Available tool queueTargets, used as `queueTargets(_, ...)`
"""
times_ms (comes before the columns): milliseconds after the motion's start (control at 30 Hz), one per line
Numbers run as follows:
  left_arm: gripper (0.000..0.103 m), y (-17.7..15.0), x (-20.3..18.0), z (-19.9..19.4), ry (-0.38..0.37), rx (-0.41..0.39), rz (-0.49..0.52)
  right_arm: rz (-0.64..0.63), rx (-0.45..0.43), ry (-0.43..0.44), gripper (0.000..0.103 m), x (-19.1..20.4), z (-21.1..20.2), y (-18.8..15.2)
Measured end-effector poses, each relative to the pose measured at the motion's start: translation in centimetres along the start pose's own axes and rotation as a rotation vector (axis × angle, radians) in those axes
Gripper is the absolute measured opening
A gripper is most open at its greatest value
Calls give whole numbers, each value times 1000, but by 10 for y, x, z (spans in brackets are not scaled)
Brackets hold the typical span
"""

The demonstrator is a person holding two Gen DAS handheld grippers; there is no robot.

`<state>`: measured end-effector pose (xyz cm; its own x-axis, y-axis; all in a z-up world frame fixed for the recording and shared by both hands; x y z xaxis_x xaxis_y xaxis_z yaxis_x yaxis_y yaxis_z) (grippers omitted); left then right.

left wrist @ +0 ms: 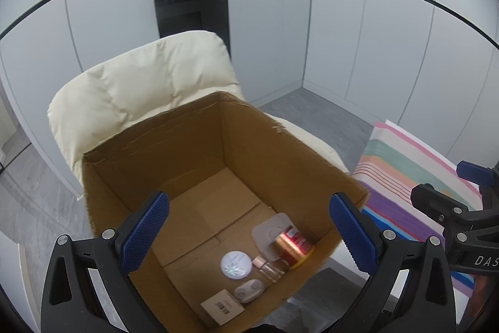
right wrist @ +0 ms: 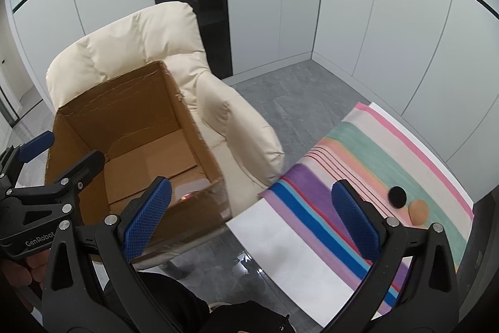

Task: Organize objects
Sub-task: 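Withdraw both open tools from the box toward the black and tan sponges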

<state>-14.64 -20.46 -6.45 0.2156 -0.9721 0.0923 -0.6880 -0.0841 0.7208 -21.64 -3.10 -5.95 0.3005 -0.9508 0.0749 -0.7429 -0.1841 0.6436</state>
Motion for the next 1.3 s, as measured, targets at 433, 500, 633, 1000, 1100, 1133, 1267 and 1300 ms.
queueTargets(433,103,8,-59,1,-66,-7,64,81,-14,-62,103,-57,-17,-10)
queueTargets(500,103,9,-68,2,-75,-6,72,95,-14,-69,103,-65,-19,-11)
queueTargets(633,103,10,-84,2,-99,-7,88,115,-17,-89,103,-80,-23,-14)
queueTargets(1000,103,9,-136,3,-175,-5,149,175,-17,-141,103,-123,-34,-27)
queueTargets(1100,103,9,-149,2,-192,-6,166,191,-18,-154,103,-134,-38,-31)
queueTargets(1133,103,9,-154,2,-198,-7,173,196,-19,-158,103,-138,-39,-32)
queueTargets(1267,103,8,-170,2,-219,-3,189,229,-20,-175,103,-156,-45,-39)
queueTargets(1300,103,7,-174,2,-224,-3,195,236,-19,-179,103,-160,-46,-40)
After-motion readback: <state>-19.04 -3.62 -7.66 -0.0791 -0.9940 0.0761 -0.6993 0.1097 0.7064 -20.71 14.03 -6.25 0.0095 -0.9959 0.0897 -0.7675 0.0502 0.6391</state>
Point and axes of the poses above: each gripper's, at about its wrist camera, not at the fingertips, and z roughly the way its jaws point, x to its left, y to its top, the point moved 7 cm from there along z, roughly the way its jaws point, and after that the axes turned 6 degrees about z, right-handed, at the moved point
